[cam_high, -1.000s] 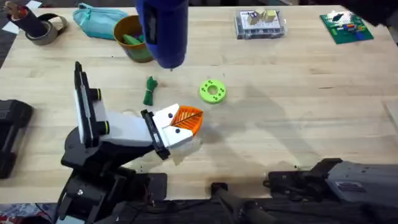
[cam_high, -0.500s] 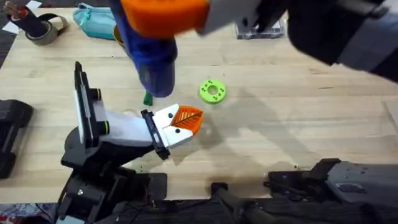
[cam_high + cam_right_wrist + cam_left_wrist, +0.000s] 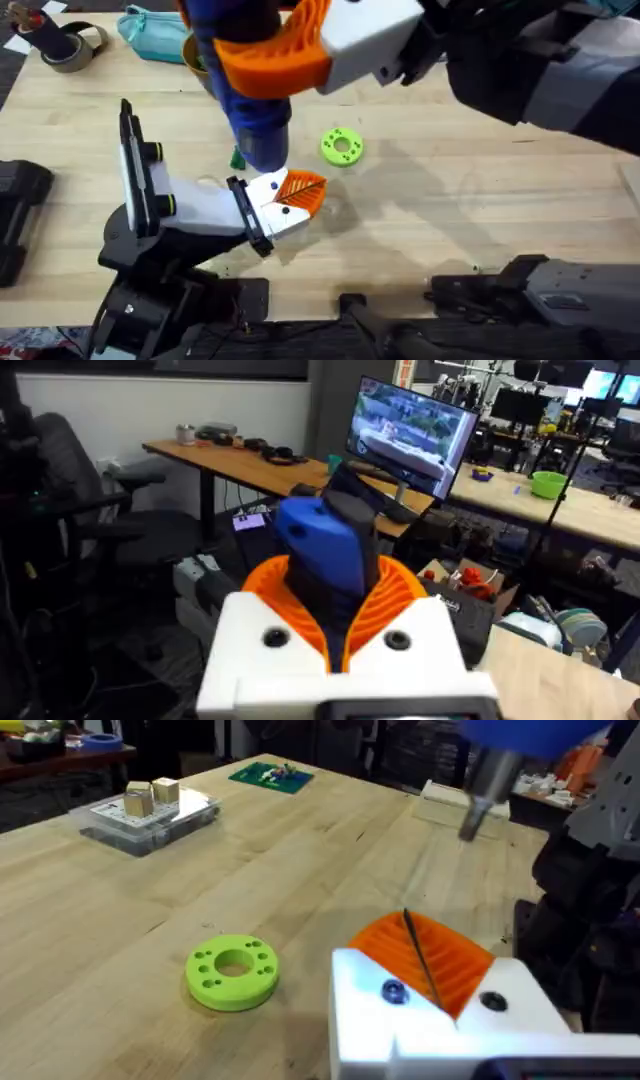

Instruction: Pick up the gripper from the table and insert it into the empty holder that is missing its gripper. Then pick up a screw, insert it into the mounting hole, and use the screwdriver to tighten it. Finally, clean up the table by picking up the vegetable and placing it into the bucket.

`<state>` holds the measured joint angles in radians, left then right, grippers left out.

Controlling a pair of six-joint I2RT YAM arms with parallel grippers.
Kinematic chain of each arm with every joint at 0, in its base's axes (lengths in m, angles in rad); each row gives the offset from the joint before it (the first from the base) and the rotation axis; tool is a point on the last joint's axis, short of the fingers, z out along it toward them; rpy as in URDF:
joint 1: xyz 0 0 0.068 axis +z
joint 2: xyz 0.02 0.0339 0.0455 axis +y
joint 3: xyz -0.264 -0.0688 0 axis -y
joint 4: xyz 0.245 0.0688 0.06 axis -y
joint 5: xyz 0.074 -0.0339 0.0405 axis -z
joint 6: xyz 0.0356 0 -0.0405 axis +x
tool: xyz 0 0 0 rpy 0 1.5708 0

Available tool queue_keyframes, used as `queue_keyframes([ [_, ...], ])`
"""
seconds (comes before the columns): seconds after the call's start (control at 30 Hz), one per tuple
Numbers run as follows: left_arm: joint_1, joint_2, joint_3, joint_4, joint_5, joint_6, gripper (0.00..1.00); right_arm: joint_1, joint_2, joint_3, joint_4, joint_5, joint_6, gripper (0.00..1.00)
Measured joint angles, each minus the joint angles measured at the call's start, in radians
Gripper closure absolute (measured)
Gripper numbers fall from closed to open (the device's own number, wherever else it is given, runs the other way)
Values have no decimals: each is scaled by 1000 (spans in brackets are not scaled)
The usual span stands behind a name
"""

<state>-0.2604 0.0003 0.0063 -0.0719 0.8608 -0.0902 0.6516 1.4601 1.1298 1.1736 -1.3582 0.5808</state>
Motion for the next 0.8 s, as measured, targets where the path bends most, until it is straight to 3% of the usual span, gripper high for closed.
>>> queue_keyframes([
  [0.3,0,0,0,0,0,0,982,0,0,-16,1,3,-1,958],
  [0.5,0,0,0,0,0,0,982,0,0,-99,117,8,-1,958],
  [0.8,0,0,0,0,0,0,982,0,0,-145,127,23,7,957],
])
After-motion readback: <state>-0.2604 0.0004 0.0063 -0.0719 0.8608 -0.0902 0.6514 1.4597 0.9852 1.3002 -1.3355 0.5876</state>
